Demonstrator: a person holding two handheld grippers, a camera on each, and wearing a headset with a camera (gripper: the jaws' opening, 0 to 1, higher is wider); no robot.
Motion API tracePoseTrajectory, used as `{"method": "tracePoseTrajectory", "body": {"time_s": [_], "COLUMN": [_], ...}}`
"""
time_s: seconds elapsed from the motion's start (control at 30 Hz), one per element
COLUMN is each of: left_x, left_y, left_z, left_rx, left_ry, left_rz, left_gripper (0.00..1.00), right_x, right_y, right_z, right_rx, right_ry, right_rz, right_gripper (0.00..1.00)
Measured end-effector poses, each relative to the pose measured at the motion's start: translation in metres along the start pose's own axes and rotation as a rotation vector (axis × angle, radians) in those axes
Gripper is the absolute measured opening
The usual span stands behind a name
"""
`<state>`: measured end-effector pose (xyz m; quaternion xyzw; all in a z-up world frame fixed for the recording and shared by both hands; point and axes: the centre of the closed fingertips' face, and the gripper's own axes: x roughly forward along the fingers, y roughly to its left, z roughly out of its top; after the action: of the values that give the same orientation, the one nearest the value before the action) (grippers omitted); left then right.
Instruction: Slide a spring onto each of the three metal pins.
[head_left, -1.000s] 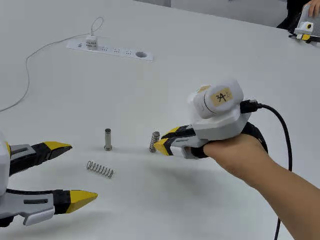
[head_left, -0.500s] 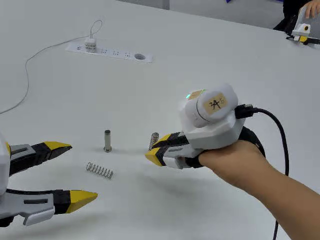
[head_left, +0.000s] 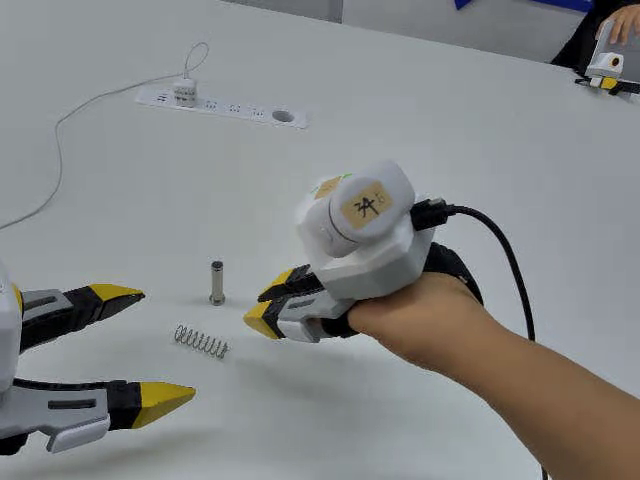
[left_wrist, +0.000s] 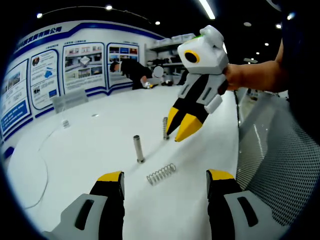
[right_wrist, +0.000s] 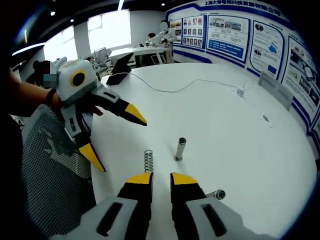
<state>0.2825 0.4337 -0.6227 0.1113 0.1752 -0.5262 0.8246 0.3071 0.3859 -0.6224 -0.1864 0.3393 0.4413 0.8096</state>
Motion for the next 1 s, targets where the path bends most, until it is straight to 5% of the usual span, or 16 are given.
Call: {"method": "tracePoseTrajectory", "body": {"time_s": [0.53,1.0], "left_x": [0.0,-0.003], "left_y": [0.001,0.003], "left_z": [-0.002,-0.004], "left_rx": [-0.004,-0.012], "left_ry": [0.001,0.004], "left_rz": [0.001,0.01], "left_gripper": [0.68,0.68], "right_x": [0.038,0.064], "right_y": [0.024,0.025], "right_z": [0.015,0.007], "right_rx": [-0.073,-0.086], "right_ry": [0.052,0.12], "right_rz": [0.077,0.097], "right_gripper": [0.16,0.16]}}
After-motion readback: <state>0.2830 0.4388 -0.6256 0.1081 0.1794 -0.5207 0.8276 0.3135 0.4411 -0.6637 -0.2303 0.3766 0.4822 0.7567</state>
